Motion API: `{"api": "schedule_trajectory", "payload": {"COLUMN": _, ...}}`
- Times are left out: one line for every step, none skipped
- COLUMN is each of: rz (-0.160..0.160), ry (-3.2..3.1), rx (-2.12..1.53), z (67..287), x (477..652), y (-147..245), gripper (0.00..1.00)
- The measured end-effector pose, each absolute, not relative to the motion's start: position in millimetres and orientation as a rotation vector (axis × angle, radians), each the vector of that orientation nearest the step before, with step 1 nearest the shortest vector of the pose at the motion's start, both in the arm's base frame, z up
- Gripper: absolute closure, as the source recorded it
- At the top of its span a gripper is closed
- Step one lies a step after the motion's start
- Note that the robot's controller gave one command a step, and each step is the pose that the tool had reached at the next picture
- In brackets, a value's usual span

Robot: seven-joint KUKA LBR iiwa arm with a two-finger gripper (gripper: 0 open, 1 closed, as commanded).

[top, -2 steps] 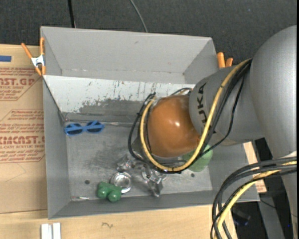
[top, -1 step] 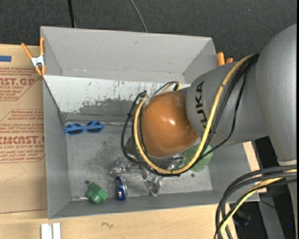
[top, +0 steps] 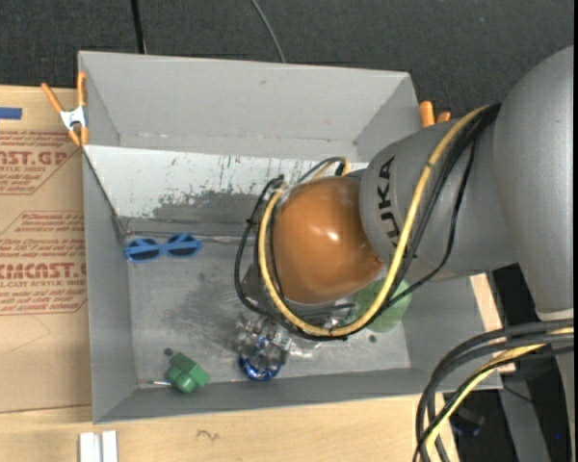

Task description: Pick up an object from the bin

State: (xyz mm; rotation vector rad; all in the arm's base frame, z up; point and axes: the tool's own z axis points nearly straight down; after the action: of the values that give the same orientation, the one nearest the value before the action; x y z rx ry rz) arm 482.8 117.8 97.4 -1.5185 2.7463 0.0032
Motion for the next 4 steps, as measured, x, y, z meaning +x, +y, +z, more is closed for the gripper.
{"api": "schedule_trajectory", "payload": {"rz": 0.002, "ry": 2.503, "rx": -1.895, "z": 119, "x": 479.9, "y": 113, "gripper": 1.0}}
{"api": "schedule_trajectory", "payload": {"rz": 0.004, "ry": 2.758, "rx": -1.505, "z": 100, "x": 482.9, "y": 117, "gripper": 1.0}}
{"api": "schedule_trajectory", "payload": {"rz": 0.002, "ry": 2.543, "rx": -1.838, "z": 136, "x": 483.9, "y": 134, "gripper": 1.0}}
{"api": "schedule_trajectory", "payload": {"rz": 0.004, "ry": 2.398, "rx": -2.032, "z": 111, "x": 479.4, "y": 126, "gripper": 1.0}}
